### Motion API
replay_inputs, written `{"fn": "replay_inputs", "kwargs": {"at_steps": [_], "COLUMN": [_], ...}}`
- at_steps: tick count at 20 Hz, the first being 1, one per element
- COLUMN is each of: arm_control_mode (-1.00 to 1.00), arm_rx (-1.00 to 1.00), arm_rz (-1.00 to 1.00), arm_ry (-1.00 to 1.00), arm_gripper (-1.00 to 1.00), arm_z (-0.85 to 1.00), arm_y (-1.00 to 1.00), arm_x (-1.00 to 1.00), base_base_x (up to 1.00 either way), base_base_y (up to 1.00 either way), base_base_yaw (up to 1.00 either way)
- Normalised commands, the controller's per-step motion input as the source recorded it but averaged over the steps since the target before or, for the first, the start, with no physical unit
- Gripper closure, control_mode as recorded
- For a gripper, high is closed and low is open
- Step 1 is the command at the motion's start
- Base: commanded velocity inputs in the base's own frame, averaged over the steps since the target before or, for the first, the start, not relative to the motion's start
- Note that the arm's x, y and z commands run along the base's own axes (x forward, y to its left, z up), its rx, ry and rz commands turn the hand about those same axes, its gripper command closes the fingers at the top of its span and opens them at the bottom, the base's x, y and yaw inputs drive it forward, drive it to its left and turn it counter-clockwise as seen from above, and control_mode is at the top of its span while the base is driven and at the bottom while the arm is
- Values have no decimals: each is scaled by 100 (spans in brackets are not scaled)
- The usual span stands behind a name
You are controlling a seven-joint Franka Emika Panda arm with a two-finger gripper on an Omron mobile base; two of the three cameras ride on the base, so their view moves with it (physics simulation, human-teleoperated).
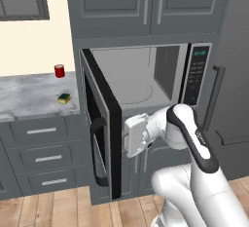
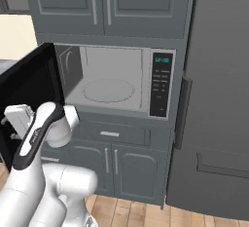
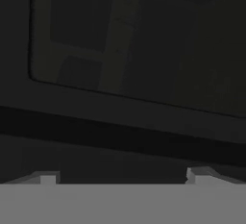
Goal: Place the sponge inside the microwave to prepare for sanitizing.
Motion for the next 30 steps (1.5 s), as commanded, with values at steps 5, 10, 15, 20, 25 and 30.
{"fn": "replay_inputs", "kwargs": {"at_steps": [5, 10, 15, 20, 25, 30], "arm_control_mode": [-100, -100, -100, -100, -100, -100], "arm_rx": [0, 0, 0, 0, 0, -3], "arm_rz": [-3, -4, -4, 0, 0, 0], "arm_ry": [0, 0, 0, 0, -4, -12], "arm_gripper": [-100, -100, -100, -100, -100, -100], "arm_z": [-11, -10, 1, 9, 16, 14], "arm_y": [53, 33, -6, -35, -43, -47], "arm_x": [-7, 3, 16, 10, 0, 1], "base_base_x": [0, 0, 0, 0, 0, 0], "base_base_y": [0, 0, 0, 0, 0, 0], "base_base_yaw": [0, 0, 0, 0, 0, 0]}}
